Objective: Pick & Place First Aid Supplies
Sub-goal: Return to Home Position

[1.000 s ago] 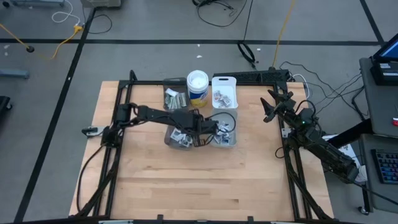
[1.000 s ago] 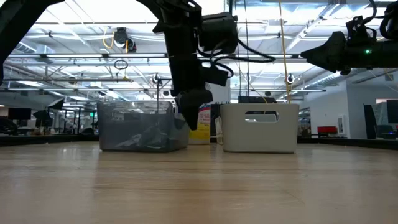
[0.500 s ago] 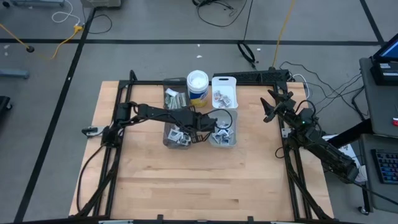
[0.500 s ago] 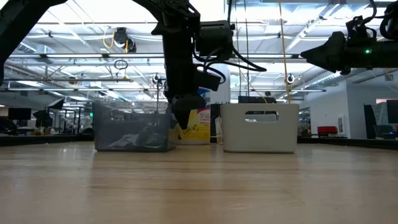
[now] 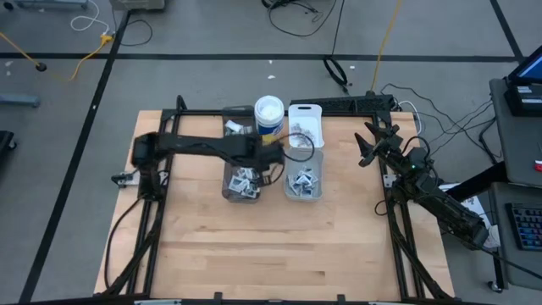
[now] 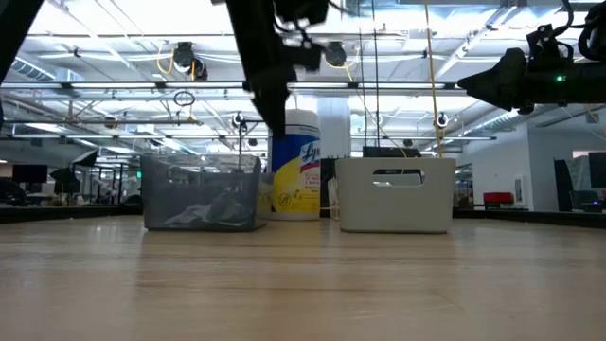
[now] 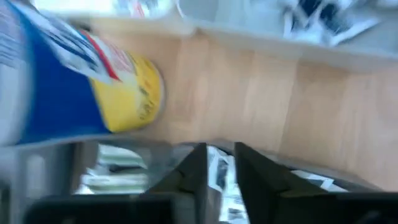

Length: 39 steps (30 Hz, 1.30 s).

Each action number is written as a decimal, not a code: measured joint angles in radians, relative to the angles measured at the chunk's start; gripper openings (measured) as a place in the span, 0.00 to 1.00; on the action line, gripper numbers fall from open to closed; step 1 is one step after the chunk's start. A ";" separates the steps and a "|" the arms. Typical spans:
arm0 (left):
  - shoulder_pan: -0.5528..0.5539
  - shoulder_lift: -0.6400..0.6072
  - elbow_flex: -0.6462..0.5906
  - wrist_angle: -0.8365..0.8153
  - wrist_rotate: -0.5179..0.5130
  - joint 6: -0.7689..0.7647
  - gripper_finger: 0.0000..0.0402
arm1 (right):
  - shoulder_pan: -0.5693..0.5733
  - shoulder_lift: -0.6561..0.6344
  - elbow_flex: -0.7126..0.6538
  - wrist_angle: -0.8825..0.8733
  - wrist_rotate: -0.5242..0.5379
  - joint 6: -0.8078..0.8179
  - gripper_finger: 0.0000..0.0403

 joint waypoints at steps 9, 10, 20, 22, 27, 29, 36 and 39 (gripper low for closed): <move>0.089 -0.313 -0.279 0.326 0.199 0.151 0.62 | 0.000 0.000 0.000 0.000 0.000 0.000 0.65; 0.102 -0.351 -0.321 0.374 0.219 0.155 0.67 | 0.000 0.000 0.000 0.000 0.000 0.000 0.65; 0.197 -0.762 -0.814 0.910 0.285 0.180 0.98 | 0.000 0.000 0.000 0.000 0.000 0.000 0.65; 0.208 -0.839 -0.885 0.938 0.255 0.197 0.96 | 0.000 0.000 0.000 0.000 0.000 0.000 0.65; 0.216 -1.009 -1.037 1.005 0.179 0.172 0.90 | 0.000 0.000 0.000 0.000 0.000 0.000 0.65; 0.216 -1.082 -1.108 1.074 0.176 0.166 0.88 | 0.000 0.000 0.000 0.000 0.000 0.000 0.65; 0.213 -1.336 -1.329 1.141 0.177 0.134 0.85 | 0.000 0.000 0.000 0.000 0.000 0.000 0.65; 0.203 -1.422 -1.404 1.146 0.177 0.142 0.85 | 0.000 0.000 0.000 0.000 0.000 0.000 0.65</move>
